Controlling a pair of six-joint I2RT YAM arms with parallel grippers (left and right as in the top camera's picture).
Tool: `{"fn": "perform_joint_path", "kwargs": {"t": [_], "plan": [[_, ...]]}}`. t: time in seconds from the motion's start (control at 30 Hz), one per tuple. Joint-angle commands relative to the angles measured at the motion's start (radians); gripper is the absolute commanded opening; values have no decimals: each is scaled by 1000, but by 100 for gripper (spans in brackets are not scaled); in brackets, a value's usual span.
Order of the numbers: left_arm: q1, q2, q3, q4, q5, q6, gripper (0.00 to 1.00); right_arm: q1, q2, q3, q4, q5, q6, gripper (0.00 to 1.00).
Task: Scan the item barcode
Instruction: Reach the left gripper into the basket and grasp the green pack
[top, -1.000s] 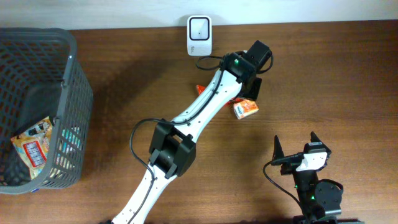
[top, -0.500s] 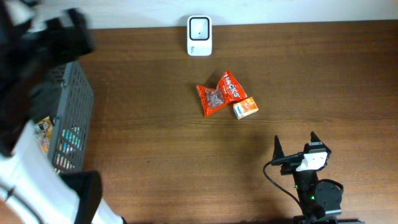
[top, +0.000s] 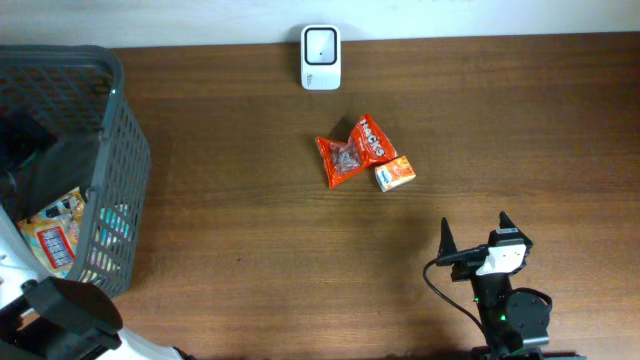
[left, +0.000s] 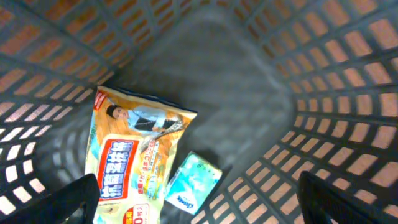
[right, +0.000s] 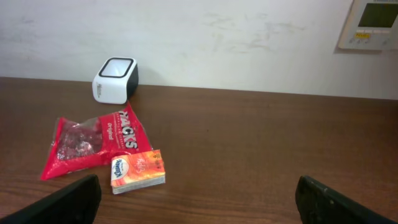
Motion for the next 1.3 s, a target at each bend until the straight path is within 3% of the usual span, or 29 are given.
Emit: {"fn": "perform_joint_path", "kwargs": {"t": [0.0,0.8,0.93,1.03,1.17,1.27], "plan": [[6,-8,-13,7,13,9,99,-6,-6,-7,-5,5,5,99],[6,-8,-80,17,11,10,99,-6,-6,-7,-5,5,5,99],[-1,-7,-252,-22,15,62,99,-6,-6,-7,-5,5,5,99],[-3,-7,-437,96,64,62,80,-6,-6,-7,-5,5,5,98],[-3,-7,-648,284,68,62,81,-6,-6,-7,-5,5,5,99],[-12,-6,-708,360,68,61,72,-6,-6,-7,-4,5,5,99]]}}
